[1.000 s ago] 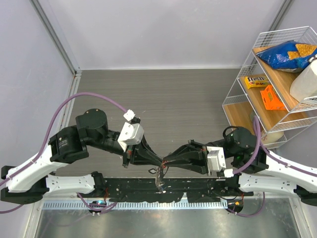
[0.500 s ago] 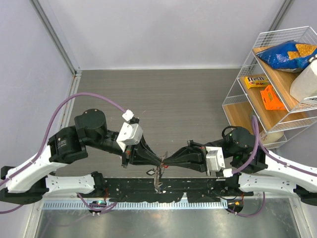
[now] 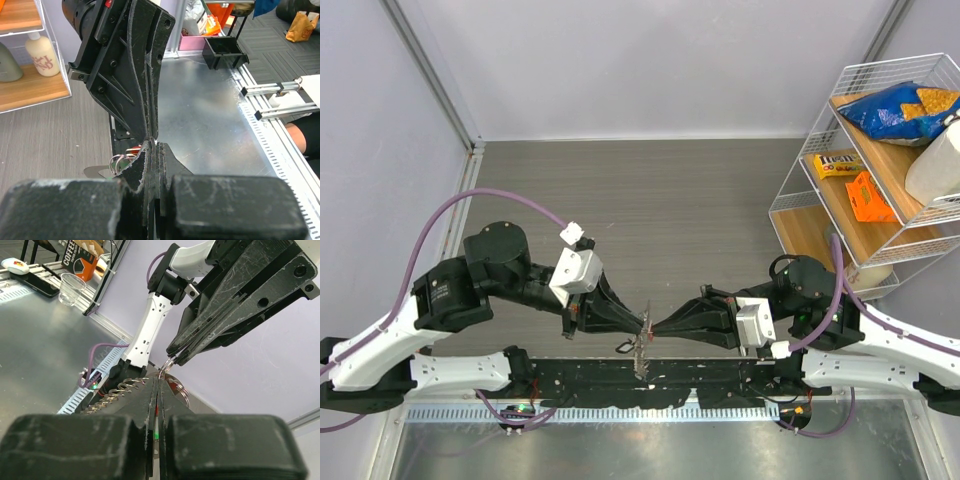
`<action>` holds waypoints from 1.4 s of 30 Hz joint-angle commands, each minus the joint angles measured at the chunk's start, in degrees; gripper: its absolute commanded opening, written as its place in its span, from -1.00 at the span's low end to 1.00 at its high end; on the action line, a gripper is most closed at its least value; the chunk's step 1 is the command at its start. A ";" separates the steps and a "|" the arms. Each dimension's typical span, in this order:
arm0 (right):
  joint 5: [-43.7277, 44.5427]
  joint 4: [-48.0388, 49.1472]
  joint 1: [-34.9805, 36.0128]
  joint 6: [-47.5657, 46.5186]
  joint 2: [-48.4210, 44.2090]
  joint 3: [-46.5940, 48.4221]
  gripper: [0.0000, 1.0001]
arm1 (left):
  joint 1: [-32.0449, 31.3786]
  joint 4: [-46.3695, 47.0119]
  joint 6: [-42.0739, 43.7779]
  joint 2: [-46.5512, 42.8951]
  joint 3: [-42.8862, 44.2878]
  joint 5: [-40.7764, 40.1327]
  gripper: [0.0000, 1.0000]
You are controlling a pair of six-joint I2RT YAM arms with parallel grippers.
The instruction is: Put the keys on the keyring
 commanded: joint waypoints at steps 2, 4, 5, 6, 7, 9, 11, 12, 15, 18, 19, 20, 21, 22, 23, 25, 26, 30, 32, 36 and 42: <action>-1.53 -2.27 0.59 -0.14 -0.57 3.26 -0.88 | -0.05 3.86 -0.25 -1.64 0.29 -1.32 -1.00; -1.62 -2.64 0.59 -0.06 -0.93 3.43 -0.89 | -0.05 4.65 -0.43 -2.08 -0.41 -2.11 -1.00; -1.71 -2.64 0.59 0.03 -1.19 3.52 -0.88 | -0.05 5.18 -0.52 -2.52 -0.85 -2.37 -1.00; -1.62 -3.25 0.59 0.20 -1.54 3.87 -0.88 | -0.13 5.71 -0.60 -3.04 -1.29 -2.98 -1.00; -1.62 -3.34 0.67 0.21 -1.63 3.96 -0.89 | -0.05 6.41 -0.78 -3.48 -1.73 -3.60 -1.00; -1.53 -4.92 0.67 0.29 -2.24 5.62 -0.89 | -0.05 7.38 -0.96 -4.62 -2.78 -5.35 -1.00; -1.27 -6.59 0.67 0.47 -2.33 6.94 -0.89 | -0.05 8.43 -1.22 -5.50 -3.84 -7.29 -1.00; -1.09 -7.47 0.67 0.82 -2.42 7.47 -0.89 | -0.13 8.96 -1.31 -5.86 -4.54 -7.73 -1.00; -0.39 -9.92 0.67 2.05 -1.90 9.93 -0.88 | -0.05 10.19 -1.57 -6.65 -5.86 -9.57 -1.00; 1.19 -13.18 0.67 2.84 -0.49 12.22 -0.88 | -0.05 11.07 -1.83 -6.74 -7.00 -10.46 -1.00; 1.45 -14.49 0.67 3.28 0.12 13.27 -0.88 | -0.05 11.16 -1.92 -6.48 -7.27 -10.46 -1.00; 1.46 -14.94 0.67 3.54 0.30 13.71 -0.88 | -0.05 11.33 -2.27 -6.13 -7.36 -10.55 -1.00; 1.80 -15.47 0.67 4.07 0.56 14.24 -0.88 | -0.13 11.51 -2.54 -5.69 -7.44 -10.20 -1.00; 1.81 -15.65 0.67 4.25 0.65 14.59 -0.89 | -0.05 11.51 -2.71 -5.34 -7.36 -9.41 -1.00; 2.24 -16.00 0.67 4.51 0.92 15.03 -0.88 | -0.13 11.69 -3.15 -4.55 -7.10 -8.80 -1.00; 2.68 -16.44 0.67 5.04 1.35 15.73 -0.88 | -0.05 12.13 -4.12 -3.84 -6.83 -7.04 -0.87; 3.04 -16.62 0.67 5.21 1.44 15.91 -0.89 | -0.05 12.56 -4.47 -3.75 -7.00 -6.16 -0.73; 4.44 -17.15 0.67 5.83 2.67 16.97 -0.89 | -0.05 14.50 -6.31 -3.49 -7.36 -3.96 -0.35; 6.02 -16.36 0.67 6.53 2.94 17.06 -0.88 | -0.13 14.94 -6.76 -3.40 -7.53 -3.43 -0.26; 8.13 -14.78 0.67 7.85 3.29 16.97 -0.88 | -0.05 14.94 -7.20 -3.13 -7.79 -3.43 -0.21; 10.86 -12.76 0.67 9.26 3.20 16.88 -0.89 | -0.05 14.06 -7.37 -3.05 -7.71 -4.48 -0.20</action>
